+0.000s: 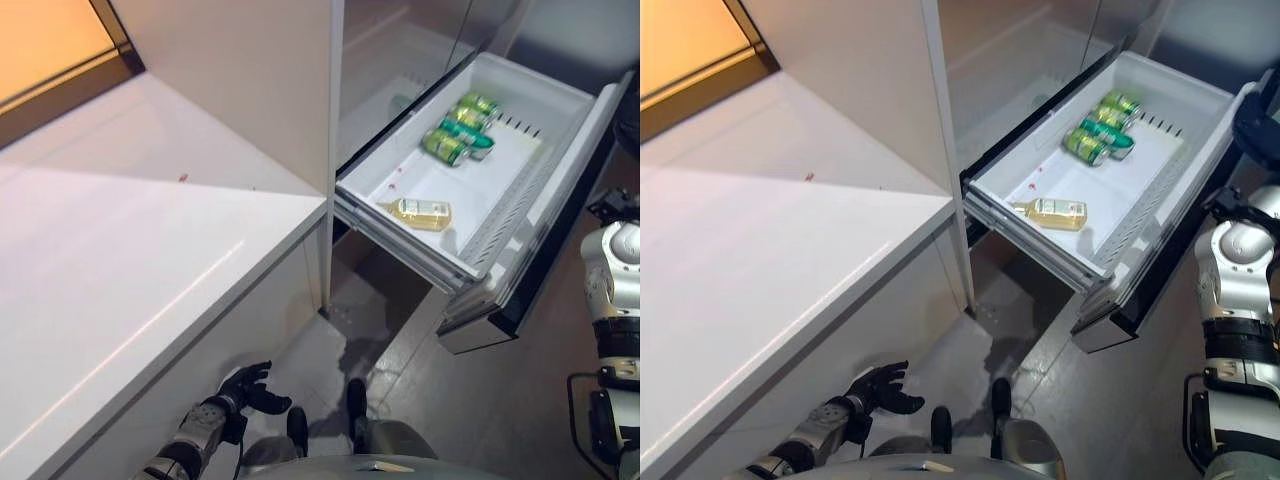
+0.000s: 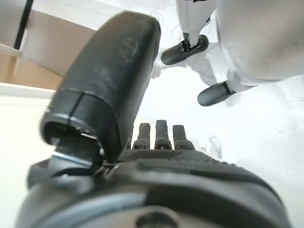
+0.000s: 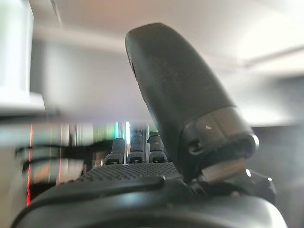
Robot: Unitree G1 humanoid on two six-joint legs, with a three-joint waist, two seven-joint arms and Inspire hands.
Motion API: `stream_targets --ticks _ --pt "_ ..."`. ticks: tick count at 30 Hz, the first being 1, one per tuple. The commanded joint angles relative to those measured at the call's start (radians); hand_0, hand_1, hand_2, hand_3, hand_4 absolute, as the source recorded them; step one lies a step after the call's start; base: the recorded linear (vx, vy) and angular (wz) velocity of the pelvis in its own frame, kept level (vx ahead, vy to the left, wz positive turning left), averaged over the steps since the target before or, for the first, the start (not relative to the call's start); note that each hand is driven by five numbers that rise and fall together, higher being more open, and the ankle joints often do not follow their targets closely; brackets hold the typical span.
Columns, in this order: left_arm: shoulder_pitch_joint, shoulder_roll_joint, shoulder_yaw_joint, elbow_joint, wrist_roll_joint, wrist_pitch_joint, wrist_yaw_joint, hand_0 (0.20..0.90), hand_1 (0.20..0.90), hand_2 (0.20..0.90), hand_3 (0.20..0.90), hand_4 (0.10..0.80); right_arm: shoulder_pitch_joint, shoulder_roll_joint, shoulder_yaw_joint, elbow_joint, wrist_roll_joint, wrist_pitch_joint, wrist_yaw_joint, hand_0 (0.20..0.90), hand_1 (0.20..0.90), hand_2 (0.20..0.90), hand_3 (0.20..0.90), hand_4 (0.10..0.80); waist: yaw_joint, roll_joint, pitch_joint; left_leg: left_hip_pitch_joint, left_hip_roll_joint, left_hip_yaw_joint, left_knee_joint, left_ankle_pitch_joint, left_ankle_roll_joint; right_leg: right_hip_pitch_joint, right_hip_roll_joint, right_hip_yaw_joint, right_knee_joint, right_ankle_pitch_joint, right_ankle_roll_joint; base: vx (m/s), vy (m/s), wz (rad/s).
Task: Put drinks into fridge and close the fridge
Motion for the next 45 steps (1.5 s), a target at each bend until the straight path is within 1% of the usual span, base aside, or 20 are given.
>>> stream_targets --ticks 1,3,6,8,9,11,12,15,16,19,21,25,27,32,33,34,36,40,41,45 --pt "0.003 0.006 -0.070 0.060 0.035 0.006 -0.010 0.900 0.900 0.900 0.900 0.800 0.002 0.003 -0.046 0.026 0.016 -0.099 -0.026 0.900 0.900 0.900 0.900 0.800 0.011 -0.017 -0.085 -0.082 -0.043 -0.015 0.109 -0.080 0.031 0.038 -0.067 0.041 0.083 -0.090 0.097 0.055 0.056 -0.10" --pt "0.012 0.003 -0.074 0.065 0.036 -0.001 -0.012 0.900 0.900 0.900 0.900 0.800 0.022 0.028 -0.050 0.056 0.058 -0.104 -0.006 0.900 0.900 0.900 0.900 0.800 0.012 -0.016 -0.074 -0.087 -0.052 -0.025 0.139 -0.093 0.041 0.038 -0.073 0.055 0.100 -0.092 0.097 0.064 0.041 -0.08" --pt "0.029 0.001 -0.073 0.069 0.045 -0.010 -0.013 0.900 0.900 0.900 0.900 0.800 0.053 0.064 -0.061 0.103 0.164 -0.107 0.074 0.900 0.900 0.900 0.900 0.800 0.020 -0.017 -0.046 -0.105 -0.062 -0.037 0.192 -0.109 0.053 0.029 -0.086 0.063 0.134 -0.091 0.100 0.055 0.014 -0.09" --pt "0.021 0.008 -0.077 0.065 0.039 -0.017 -0.010 0.900 0.900 0.900 0.900 0.800 0.041 0.071 -0.054 0.127 0.231 -0.110 0.111 0.900 0.900 0.900 0.900 0.800 0.027 -0.018 -0.006 -0.143 -0.069 -0.041 0.245 -0.121 0.061 -0.003 -0.097 0.065 0.176 -0.093 0.101 -0.075 -0.010 -0.05" --pt "0.009 0.012 -0.079 0.061 0.030 -0.018 -0.005 0.900 0.900 0.900 0.900 0.800 0.025 0.069 -0.048 0.135 0.252 -0.118 0.121 0.900 0.900 0.900 0.900 0.800 0.029 -0.018 0.015 -0.171 -0.072 -0.043 0.272 -0.125 0.064 -0.026 -0.100 0.065 0.195 -0.095 0.101 -0.265 -0.026 0.00" --pt "-0.044 0.021 -0.086 0.047 0.000 -0.029 0.023 0.900 0.900 0.900 0.900 0.800 -0.041 0.068 -0.016 0.157 0.293 -0.158 0.139 0.900 0.900 0.900 0.900 0.800 0.035 -0.021 0.101 -0.268 -0.074 -0.051 0.352 -0.133 0.071 -0.108 -0.107 0.061 0.253 -0.093 0.100 -0.453 -0.045 0.01" --pt "-0.077 0.021 -0.086 0.039 -0.019 -0.028 0.040 0.900 0.900 0.900 0.900 0.800 -0.077 0.073 0.000 0.157 0.338 -0.176 0.171 0.900 0.900 0.900 0.900 0.800 0.035 -0.023 0.141 -0.322 -0.073 -0.053 0.395 -0.136 0.074 -0.156 -0.108 0.059 0.285 -0.091 0.098 -0.395 -0.056 0.01" --pt "-0.115 0.017 -0.071 0.028 -0.049 -0.028 0.066 0.900 0.900 0.900 0.900 0.800 -0.125 0.079 0.017 0.143 0.375 -0.192 0.217 0.900 0.900 0.900 0.900 0.800 0.038 -0.025 0.193 -0.407 -0.075 -0.060 0.464 -0.147 0.079 -0.230 -0.108 0.054 0.332 -0.091 0.091 -0.248 -0.034 -0.09" --pt "-0.127 0.013 -0.064 0.027 -0.062 -0.034 0.075 0.900 0.900 0.900 0.900 0.800 -0.143 0.082 0.024 0.128 0.401 -0.191 0.252 0.900 0.900 0.900 0.900 0.800 0.039 -0.024 0.212 -0.449 -0.075 -0.062 0.498 -0.154 0.082 -0.270 -0.108 0.050 0.359 -0.094 0.088 -0.138 0.012 -0.22" --pt "-0.139 0.010 -0.054 0.009 -0.070 -0.026 0.083 0.900 0.900 0.900 0.900 0.800 -0.165 0.084 0.032 0.108 0.440 -0.174 0.325 0.900 0.900 0.900 0.900 0.800 0.041 -0.022 0.232 -0.502 -0.077 -0.065 0.535 -0.158 0.084 -0.322 -0.104 0.047 0.394 -0.099 0.083 -0.100 0.032 -0.08" --pt "-0.150 0.007 -0.055 -0.005 -0.078 -0.025 0.088 0.900 0.900 0.900 0.900 0.800 -0.187 0.088 0.053 0.095 0.426 -0.160 0.369 0.900 0.900 0.900 0.900 0.800 0.044 -0.019 0.244 -0.533 -0.078 -0.063 0.549 -0.154 0.087 -0.358 -0.102 0.044 0.416 -0.100 0.081 -0.090 0.049 0.07" --pt "-0.153 0.002 -0.053 -0.033 -0.091 -0.037 0.096 0.900 0.900 0.900 0.900 0.800 -0.227 0.084 0.099 0.049 0.316 -0.175 0.386 0.900 0.900 0.900 0.900 0.800 0.054 -0.018 0.256 -0.577 -0.077 -0.064 0.566 -0.150 0.089 -0.405 -0.099 0.037 0.445 -0.102 0.082 -0.049 0.039 -0.12" --pt "-0.147 0.004 -0.047 -0.045 -0.089 -0.039 0.096 0.900 0.900 0.900 0.900 0.800 -0.243 0.081 0.124 0.000 0.214 -0.178 0.386 0.900 0.900 0.900 0.900 0.800 0.059 -0.017 0.261 -0.586 -0.077 -0.066 0.571 -0.150 0.089 -0.415 -0.098 0.033 0.452 -0.104 0.083 0.000 0.000 0.00" --pt "-0.127 0.007 -0.033 -0.042 -0.080 -0.046 0.097 0.900 0.900 0.900 0.900 0.800 -0.275 0.078 0.184 -0.150 0.103 -0.153 0.437 0.900 0.900 0.900 0.900 0.800 0.067 -0.020 0.261 -0.588 -0.079 -0.073 0.573 -0.149 0.084 -0.417 -0.102 0.027 0.459 -0.110 0.085 0.021 0.015 -0.06" --pt "-0.125 0.006 -0.031 -0.038 -0.078 -0.046 0.097 0.900 0.900 0.900 0.900 0.800 -0.285 0.081 0.198 -0.178 0.084 -0.147 0.464 0.900 0.900 0.900 0.900 0.800 0.069 -0.019 0.264 -0.584 -0.079 -0.075 0.579 -0.156 0.083 -0.411 -0.102 0.024 0.464 -0.117 0.085 0.034 0.016 -0.05" --pt "-0.125 0.007 -0.029 -0.034 -0.078 -0.049 0.097 0.900 0.900 0.900 0.900 0.800 -0.291 0.082 0.211 -0.199 0.090 -0.142 0.492 0.900 0.900 0.900 0.900 0.800 0.070 -0.021 0.262 -0.585 -0.081 -0.077 0.574 -0.149 0.081 -0.412 -0.105 0.023 0.460 -0.113 0.084 0.037 0.011 -0.03" --pt "-0.118 0.004 -0.031 -0.030 -0.074 -0.055 0.098 0.900 0.900 0.900 0.900 0.800 -0.314 0.092 0.234 -0.230 0.104 -0.128 0.560 0.900 0.900 0.900 0.900 0.800 0.077 -0.019 0.263 -0.577 -0.082 -0.083 0.580 -0.157 0.079 -0.401 -0.107 0.016 0.466 -0.123 0.083 0.060 -0.001 -0.01" --pt "-0.116 0.007 -0.039 -0.020 -0.066 -0.065 0.088 0.900 0.900 0.900 0.900 0.800 -0.384 0.106 0.285 -0.247 0.101 -0.097 0.642 0.900 0.900 0.900 0.900 0.800 0.098 -0.017 0.259 -0.566 -0.087 -0.096 0.574 -0.155 0.075 -0.384 -0.113 0.001 0.467 -0.134 0.079 0.054 -0.017 0.05" --pt "-0.118 0.008 -0.045 -0.023 -0.065 -0.062 0.087 0.900 0.900 0.900 0.900 0.800 -0.411 0.107 0.305 -0.248 0.092 -0.085 0.655 0.900 0.900 0.900 0.900 0.800 0.105 -0.017 0.255 -0.563 -0.090 -0.103 0.565 -0.145 0.072 -0.378 -0.114 -0.004 0.461 -0.132 0.076 0.056 -0.028 0.13" --pt "-0.107 0.011 -0.062 -0.019 -0.055 -0.072 0.072 0.900 0.900 0.900 0.900 0.800 -0.488 0.104 0.358 -0.223 0.052 -0.054 0.673 0.900 0.900 0.900 0.900 0.800 0.129 -0.011 0.242 -0.535 -0.096 -0.124 0.534 -0.132 0.065 -0.344 -0.115 -0.021 0.445 -0.142 0.068 0.067 -0.022 0.22"
